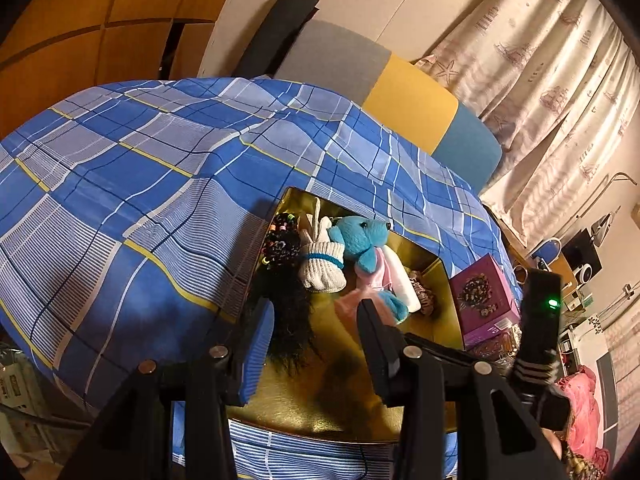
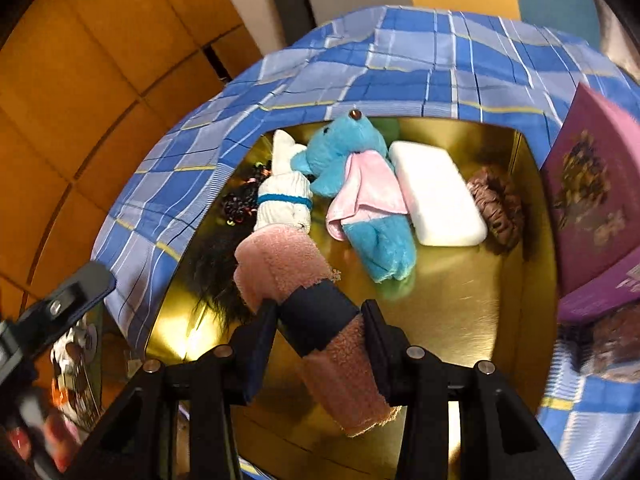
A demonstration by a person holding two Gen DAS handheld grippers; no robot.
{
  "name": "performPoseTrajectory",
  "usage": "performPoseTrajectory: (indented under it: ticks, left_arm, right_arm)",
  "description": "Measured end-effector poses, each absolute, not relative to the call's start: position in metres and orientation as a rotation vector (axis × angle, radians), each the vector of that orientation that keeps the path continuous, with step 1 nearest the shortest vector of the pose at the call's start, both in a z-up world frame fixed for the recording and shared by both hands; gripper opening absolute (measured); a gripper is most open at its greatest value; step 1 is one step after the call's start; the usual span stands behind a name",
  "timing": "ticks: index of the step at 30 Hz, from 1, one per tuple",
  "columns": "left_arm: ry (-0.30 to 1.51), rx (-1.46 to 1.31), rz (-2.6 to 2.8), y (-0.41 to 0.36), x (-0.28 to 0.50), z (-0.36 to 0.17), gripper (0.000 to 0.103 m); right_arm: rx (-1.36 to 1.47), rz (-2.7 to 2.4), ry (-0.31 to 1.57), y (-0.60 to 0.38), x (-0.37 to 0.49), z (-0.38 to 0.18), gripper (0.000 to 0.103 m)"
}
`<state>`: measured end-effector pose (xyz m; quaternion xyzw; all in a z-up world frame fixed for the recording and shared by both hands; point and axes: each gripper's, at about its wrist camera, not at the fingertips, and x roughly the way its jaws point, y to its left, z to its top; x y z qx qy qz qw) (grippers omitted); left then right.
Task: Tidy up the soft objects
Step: 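Carry the pink sock into the gold tray and open the right tool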
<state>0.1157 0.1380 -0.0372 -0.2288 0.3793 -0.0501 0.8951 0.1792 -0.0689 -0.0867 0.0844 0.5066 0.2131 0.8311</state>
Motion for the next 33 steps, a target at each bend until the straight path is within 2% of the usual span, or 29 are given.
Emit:
performPoseTrajectory:
  ticks: [5, 6, 8, 21, 33]
  left_arm:
    - [0.786, -0.480, -0.097, 0.140, 0.114, -0.037, 0.043]
    - [0.785, -0.479, -0.095, 0.141, 0.114, -0.037, 0.043]
    - [0.788, -0.482, -0.092, 0.142, 0.113, -0.038, 0.043]
    - [0.804, -0.443, -0.126, 0.117, 0.114, -0.042, 0.043]
    - [0.819, -0.380, -0.197, 0.077, 0.116, -0.038, 0.043]
  right_arm:
    - [0.223, 0.436, 1.096, -0.053, 0.186, -0.100, 0.047]
    - [0.229, 0.437, 1.094, -0.053, 0.186, -0.100, 0.053]
    - [0.241, 0.439, 1.081, -0.056, 0.182, -0.096, 0.057]
    - [0.219, 0.498, 0.920, -0.089, 0.143, -0.046, 0.058]
    - [0.170, 0.465, 0.642, -0.142, 0.096, 0.015, 0.060]
